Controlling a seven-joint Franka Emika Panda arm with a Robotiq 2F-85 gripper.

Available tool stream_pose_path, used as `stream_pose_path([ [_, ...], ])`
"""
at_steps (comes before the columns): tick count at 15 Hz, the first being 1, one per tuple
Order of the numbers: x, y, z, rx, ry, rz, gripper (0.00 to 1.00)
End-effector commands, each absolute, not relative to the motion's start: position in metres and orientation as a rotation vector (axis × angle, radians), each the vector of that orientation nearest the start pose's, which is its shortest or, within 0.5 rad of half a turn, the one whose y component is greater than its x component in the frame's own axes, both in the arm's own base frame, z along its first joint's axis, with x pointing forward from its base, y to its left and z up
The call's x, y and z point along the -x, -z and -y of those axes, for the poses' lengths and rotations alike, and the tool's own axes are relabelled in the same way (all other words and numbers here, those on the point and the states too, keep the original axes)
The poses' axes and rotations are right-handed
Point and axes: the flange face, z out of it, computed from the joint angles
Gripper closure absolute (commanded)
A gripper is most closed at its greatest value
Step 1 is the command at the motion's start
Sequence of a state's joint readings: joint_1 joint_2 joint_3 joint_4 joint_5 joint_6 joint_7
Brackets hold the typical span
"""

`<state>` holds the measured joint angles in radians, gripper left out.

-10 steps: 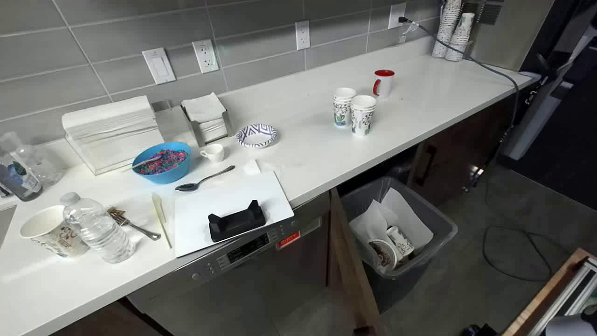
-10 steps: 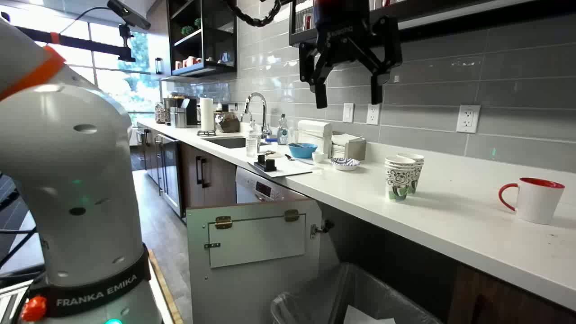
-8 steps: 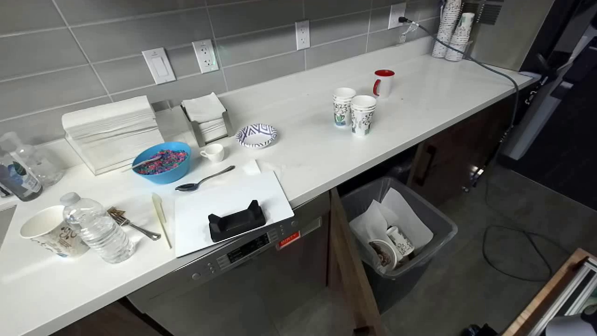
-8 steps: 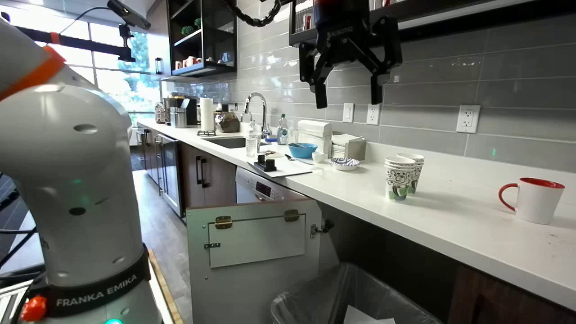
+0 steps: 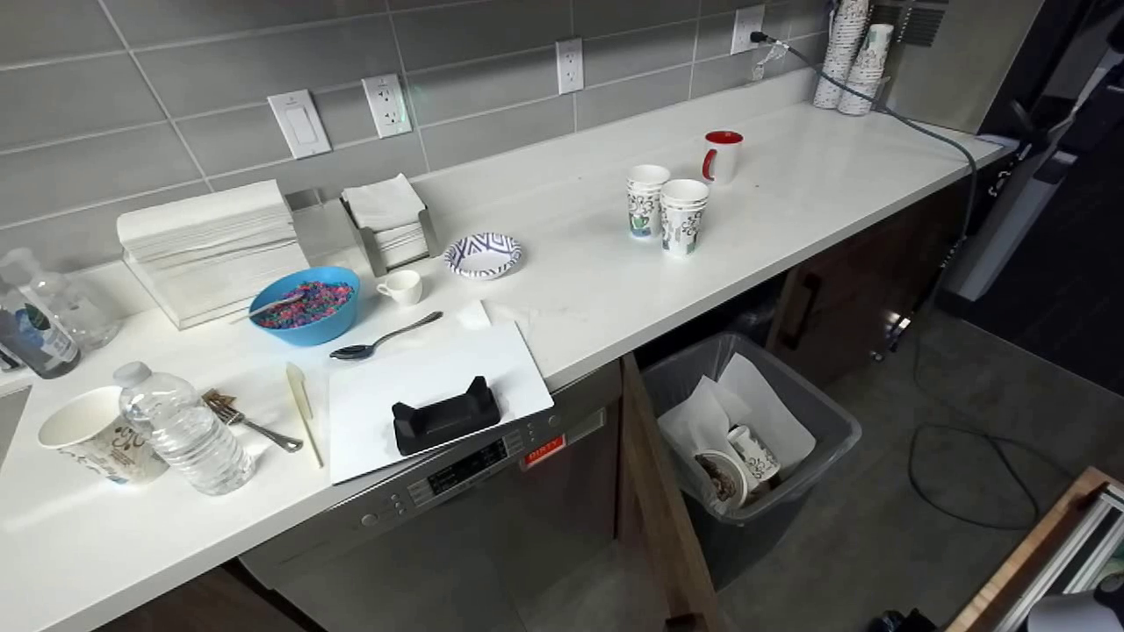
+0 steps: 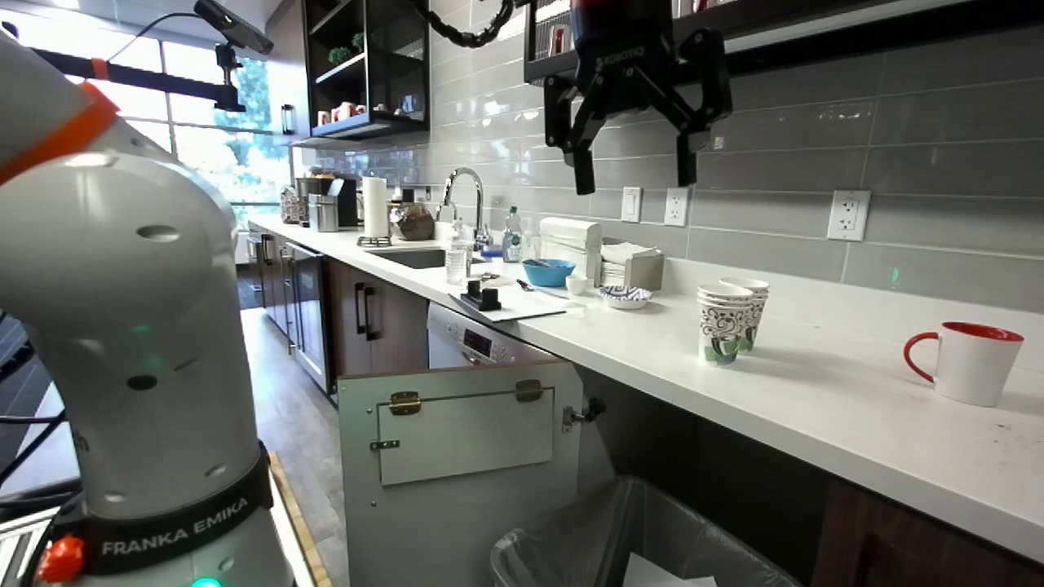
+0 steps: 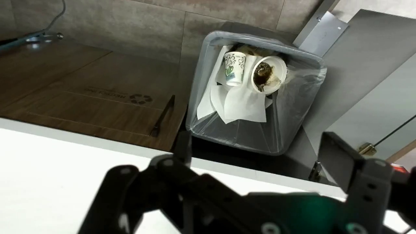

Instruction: Simultaneously remove one cup from each stack

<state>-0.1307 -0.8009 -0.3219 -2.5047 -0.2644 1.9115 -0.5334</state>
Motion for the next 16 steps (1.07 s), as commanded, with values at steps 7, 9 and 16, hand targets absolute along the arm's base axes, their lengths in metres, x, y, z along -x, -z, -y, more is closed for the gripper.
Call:
stream_pose_path([
  [7,-0.471,-0.54,0.166,3.032,0.129,1.188,0.0],
  [9,-0.51,-0.532,0.158,2.957,0.086,1.357,0.0],
  [16,-0.614,-0.514,0.136,2.629,0.028,1.924,0.0],
])
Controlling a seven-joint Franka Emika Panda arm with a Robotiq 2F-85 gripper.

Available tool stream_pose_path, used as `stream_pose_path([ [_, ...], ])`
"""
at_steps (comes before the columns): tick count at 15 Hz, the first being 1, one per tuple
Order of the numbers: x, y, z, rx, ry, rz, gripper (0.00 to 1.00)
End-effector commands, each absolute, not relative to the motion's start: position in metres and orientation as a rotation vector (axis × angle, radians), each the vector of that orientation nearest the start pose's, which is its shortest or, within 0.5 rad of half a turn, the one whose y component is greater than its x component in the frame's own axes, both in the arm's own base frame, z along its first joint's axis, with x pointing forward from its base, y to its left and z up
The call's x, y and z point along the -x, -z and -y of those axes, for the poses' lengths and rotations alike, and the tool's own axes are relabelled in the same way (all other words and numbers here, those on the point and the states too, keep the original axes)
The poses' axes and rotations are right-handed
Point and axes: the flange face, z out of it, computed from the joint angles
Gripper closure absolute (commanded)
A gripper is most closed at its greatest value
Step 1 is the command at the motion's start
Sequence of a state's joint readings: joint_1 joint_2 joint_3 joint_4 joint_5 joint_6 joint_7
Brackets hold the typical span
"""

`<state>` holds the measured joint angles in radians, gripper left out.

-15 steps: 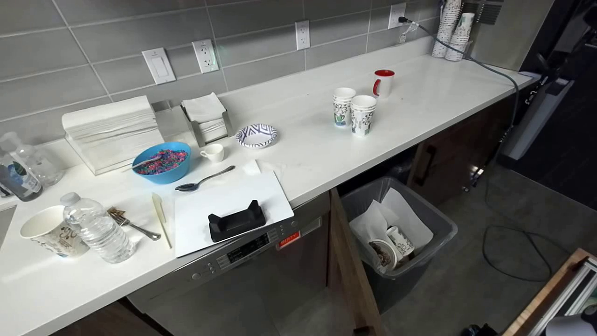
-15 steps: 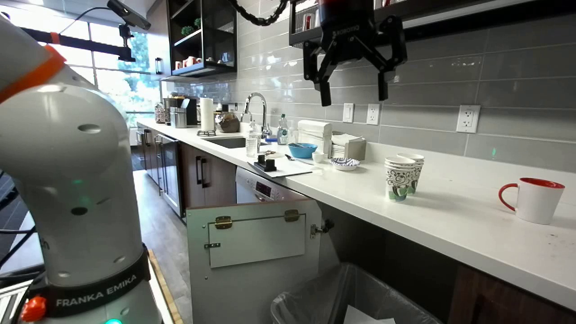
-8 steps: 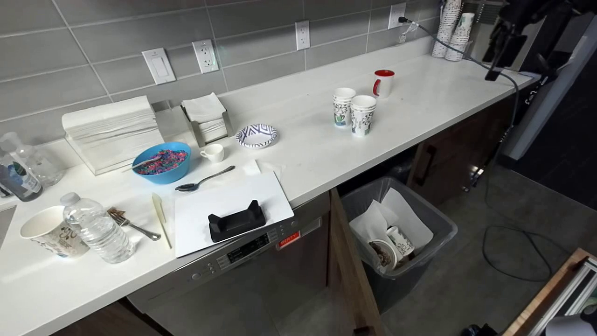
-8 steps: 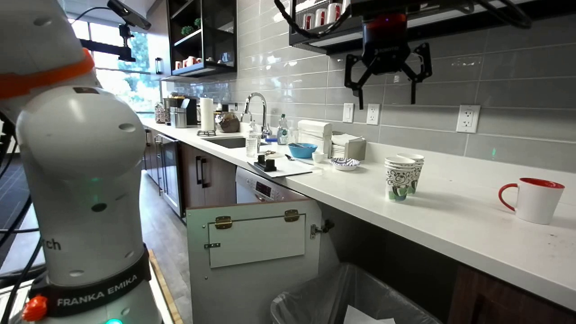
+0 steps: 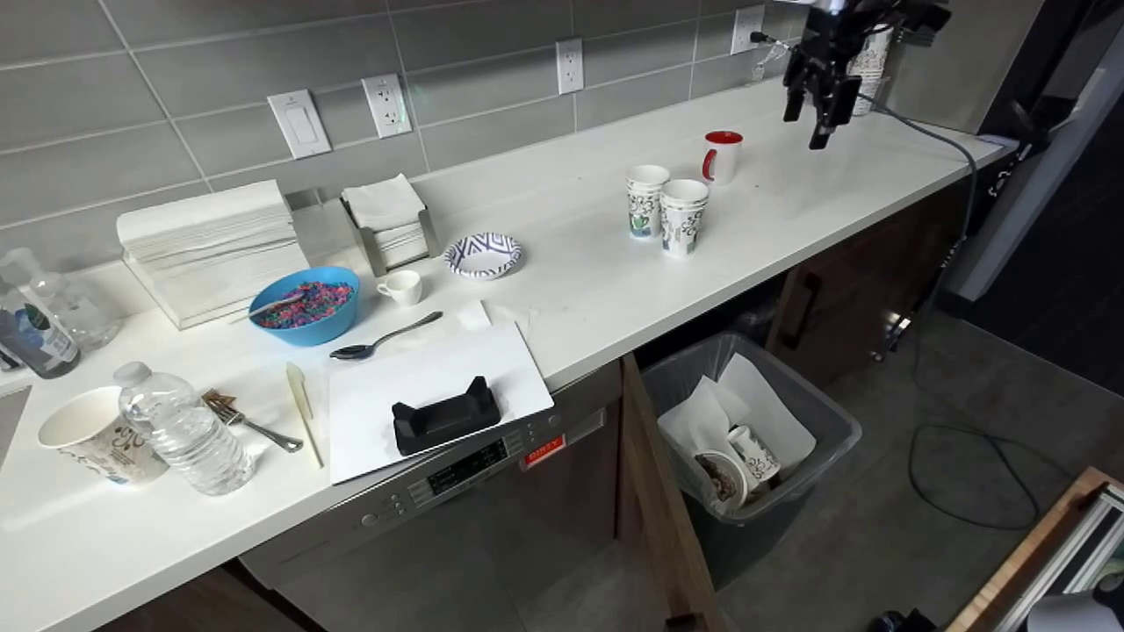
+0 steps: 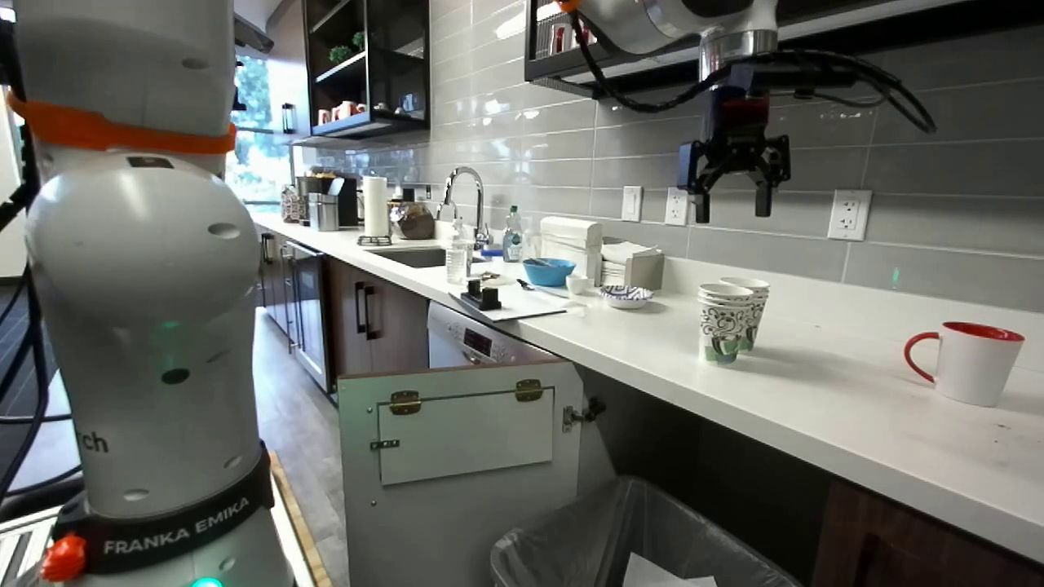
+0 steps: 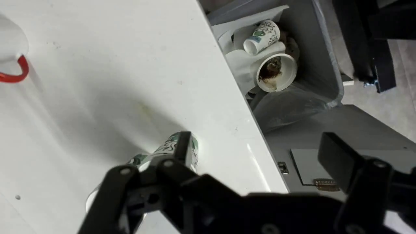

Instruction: Simultaneously remove one cup from each stack

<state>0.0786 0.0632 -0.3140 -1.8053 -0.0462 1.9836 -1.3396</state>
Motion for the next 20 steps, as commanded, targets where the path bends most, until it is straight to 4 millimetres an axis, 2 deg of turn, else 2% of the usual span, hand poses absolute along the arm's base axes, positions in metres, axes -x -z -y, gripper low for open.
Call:
stream_pose_path([
  [1,-0.626,-0.513,0.132,2.578,0.022,2.007,0.0],
  [4,-0.655,-0.512,0.116,2.41,0.046,2.229,0.0],
  [6,-0.665,-0.512,0.106,2.282,0.028,2.354,0.0],
  [7,-0.652,-0.512,0.106,2.403,0.054,2.269,0.0],
  [9,-0.661,-0.512,0.1,2.336,0.044,2.328,0.0],
  [12,-0.664,-0.513,0.103,2.319,0.042,2.345,0.0],
  [16,-0.692,-0.505,0.084,2.366,0.391,2.342,0.0],
  [18,-0.703,-0.494,0.075,2.337,0.481,2.37,0.0],
  [20,-0.712,-0.479,0.07,2.31,0.498,2.383,0.0],
])
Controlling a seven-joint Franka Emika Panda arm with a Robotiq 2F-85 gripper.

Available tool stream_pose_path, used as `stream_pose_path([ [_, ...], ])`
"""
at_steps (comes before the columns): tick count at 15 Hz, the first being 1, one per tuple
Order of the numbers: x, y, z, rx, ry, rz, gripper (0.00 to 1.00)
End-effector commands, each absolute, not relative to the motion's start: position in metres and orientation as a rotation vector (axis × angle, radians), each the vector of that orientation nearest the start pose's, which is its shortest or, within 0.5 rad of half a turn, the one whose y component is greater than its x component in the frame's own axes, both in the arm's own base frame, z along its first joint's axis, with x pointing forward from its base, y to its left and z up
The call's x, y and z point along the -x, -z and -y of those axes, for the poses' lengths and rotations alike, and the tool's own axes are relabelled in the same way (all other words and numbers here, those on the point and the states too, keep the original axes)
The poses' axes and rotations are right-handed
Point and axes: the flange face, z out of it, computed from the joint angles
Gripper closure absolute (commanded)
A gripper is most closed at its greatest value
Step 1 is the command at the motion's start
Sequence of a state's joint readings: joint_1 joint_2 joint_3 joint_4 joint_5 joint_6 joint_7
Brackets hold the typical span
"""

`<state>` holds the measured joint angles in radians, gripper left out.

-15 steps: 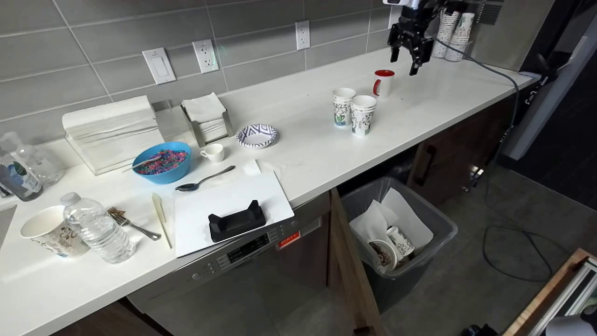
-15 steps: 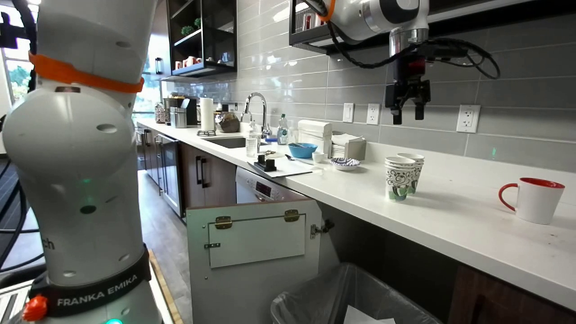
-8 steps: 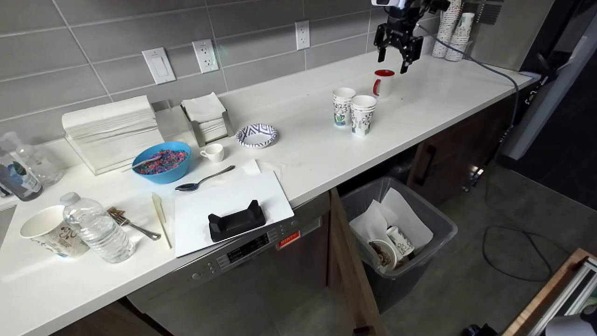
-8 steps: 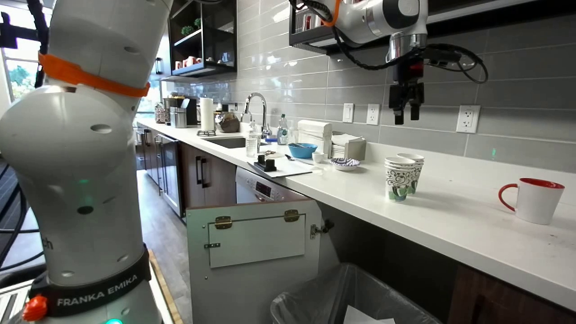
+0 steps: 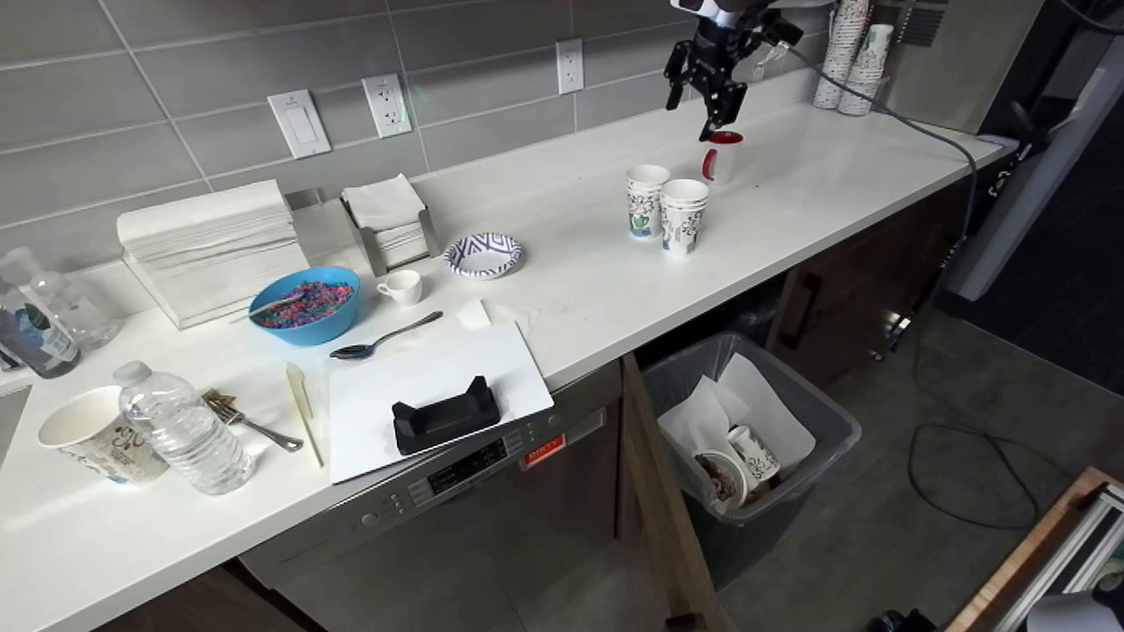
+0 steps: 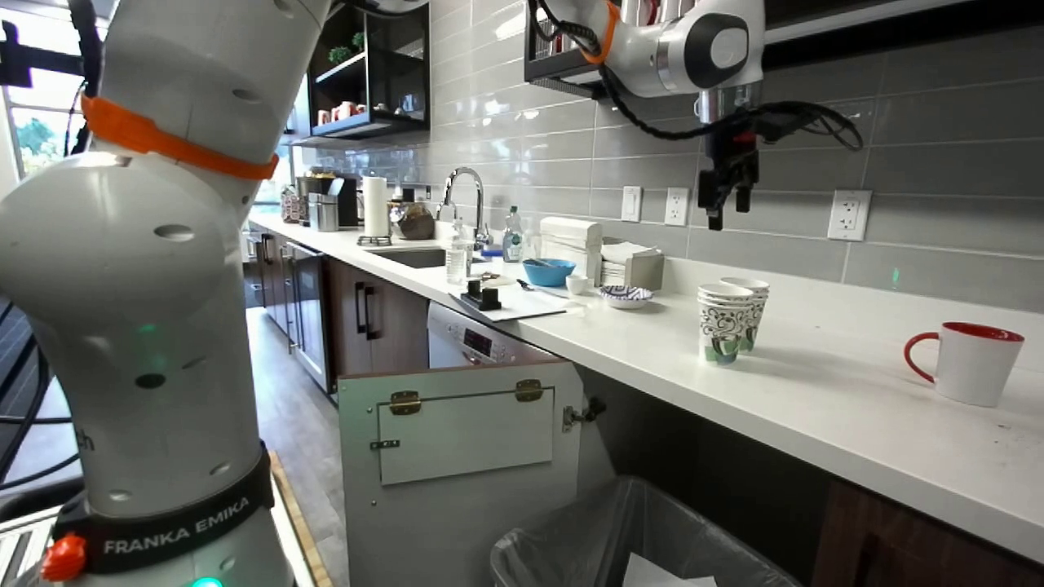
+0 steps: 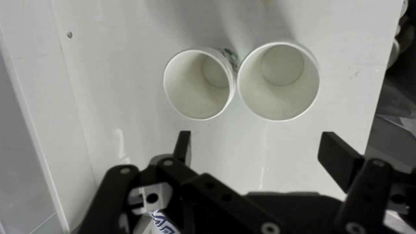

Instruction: Simultaneously remove one cup from each stack

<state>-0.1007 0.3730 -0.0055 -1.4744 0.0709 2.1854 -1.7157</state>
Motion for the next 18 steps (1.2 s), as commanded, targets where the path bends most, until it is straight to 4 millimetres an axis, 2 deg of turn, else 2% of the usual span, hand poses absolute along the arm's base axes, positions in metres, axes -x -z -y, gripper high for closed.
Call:
stream_pose_path([
  [1,-0.715,-0.471,0.068,-2.012,-0.427,-2.09,0.0],
  [6,-0.727,-0.446,0.069,-1.998,-0.377,-2.139,0.0],
  [18,-0.76,-0.415,0.071,-1.939,-0.357,-2.207,0.0],
])
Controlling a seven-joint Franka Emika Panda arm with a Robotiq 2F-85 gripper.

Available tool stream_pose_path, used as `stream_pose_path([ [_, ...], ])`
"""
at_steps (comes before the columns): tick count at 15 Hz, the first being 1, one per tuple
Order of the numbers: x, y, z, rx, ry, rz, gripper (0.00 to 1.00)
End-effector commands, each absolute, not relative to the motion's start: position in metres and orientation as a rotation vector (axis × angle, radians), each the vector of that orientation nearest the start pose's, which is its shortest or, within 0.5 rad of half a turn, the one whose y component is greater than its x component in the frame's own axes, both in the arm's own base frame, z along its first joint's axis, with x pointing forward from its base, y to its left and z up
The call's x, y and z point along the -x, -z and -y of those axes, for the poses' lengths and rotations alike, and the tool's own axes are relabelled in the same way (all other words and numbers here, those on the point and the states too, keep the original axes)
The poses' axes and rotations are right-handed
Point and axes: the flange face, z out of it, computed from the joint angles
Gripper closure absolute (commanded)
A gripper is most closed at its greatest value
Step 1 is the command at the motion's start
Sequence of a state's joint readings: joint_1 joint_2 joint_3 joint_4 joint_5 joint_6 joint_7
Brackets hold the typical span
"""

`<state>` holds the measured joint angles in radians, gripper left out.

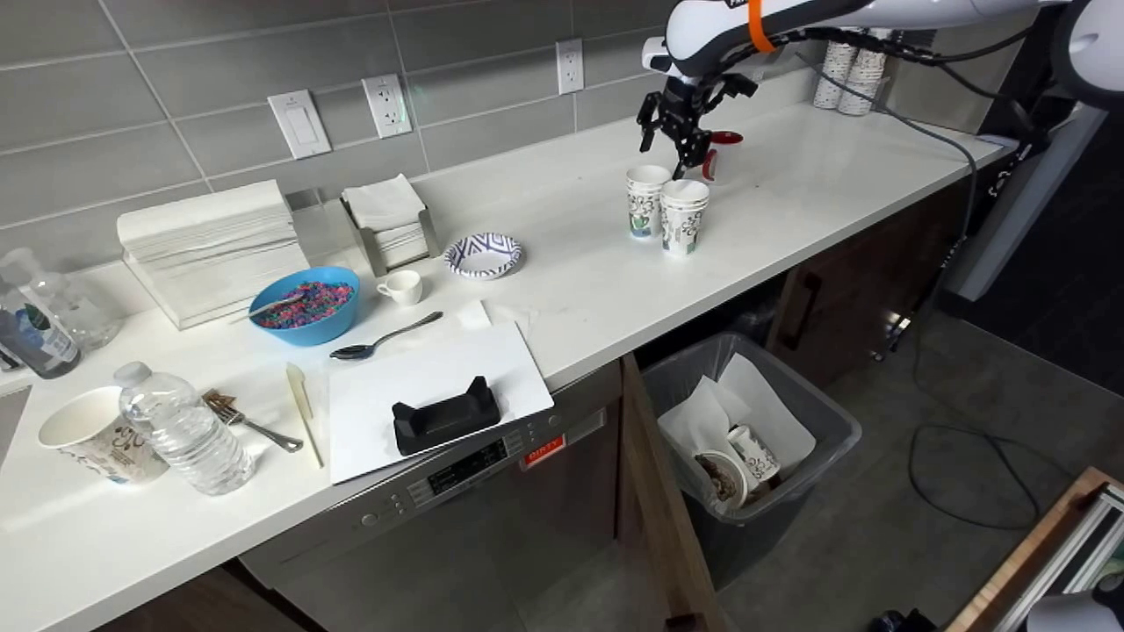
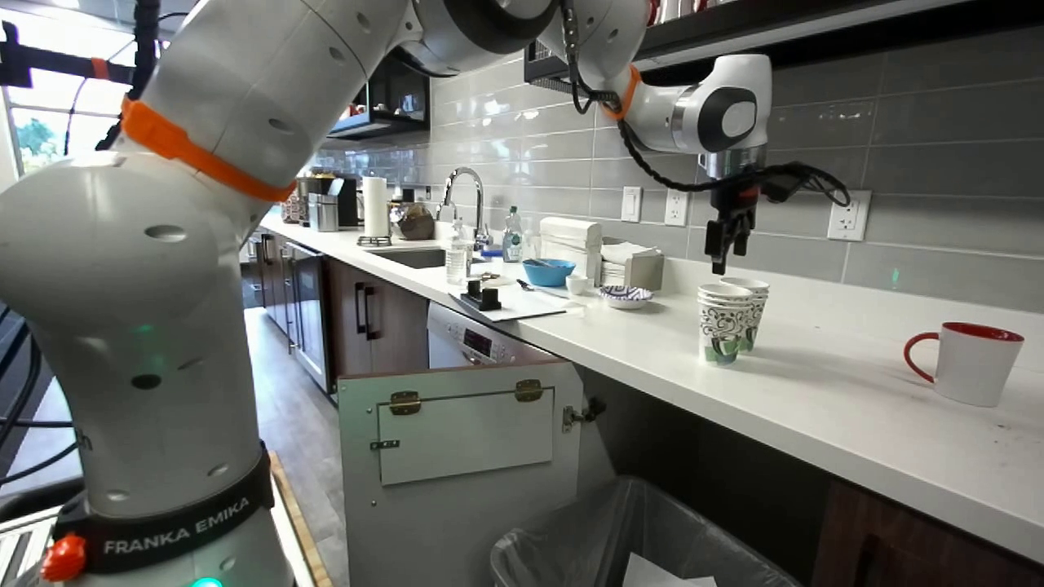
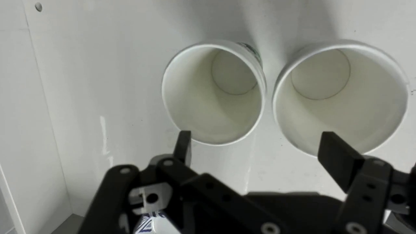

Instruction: Simultaneously remove one cup from each stack

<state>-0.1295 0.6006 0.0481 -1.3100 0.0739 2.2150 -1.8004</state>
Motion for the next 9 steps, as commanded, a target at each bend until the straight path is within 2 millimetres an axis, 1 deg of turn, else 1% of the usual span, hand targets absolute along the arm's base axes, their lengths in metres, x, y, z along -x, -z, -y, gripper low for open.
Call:
stream_pose_path([
  [1,-0.7608,-0.4114,0.0727,-1.939,-0.351,-2.21,0.0],
  [3,-0.7633,-0.4093,0.0749,-1.938,-0.345,-2.21,0.08],
  [5,-0.7658,-0.4077,0.0767,-1.938,-0.342,-2.207,0.1],
  [6,-0.7664,-0.4066,0.0777,-1.94,-0.341,-2.205,0.12],
  [7,-0.7669,-0.4061,0.0786,-1.939,-0.338,-2.205,0.11],
  [8,-0.7673,-0.4059,0.0797,-1.94,-0.336,-2.206,0.14],
  [9,-0.7674,-0.4053,0.0806,-1.941,-0.333,-2.207,0.13],
])
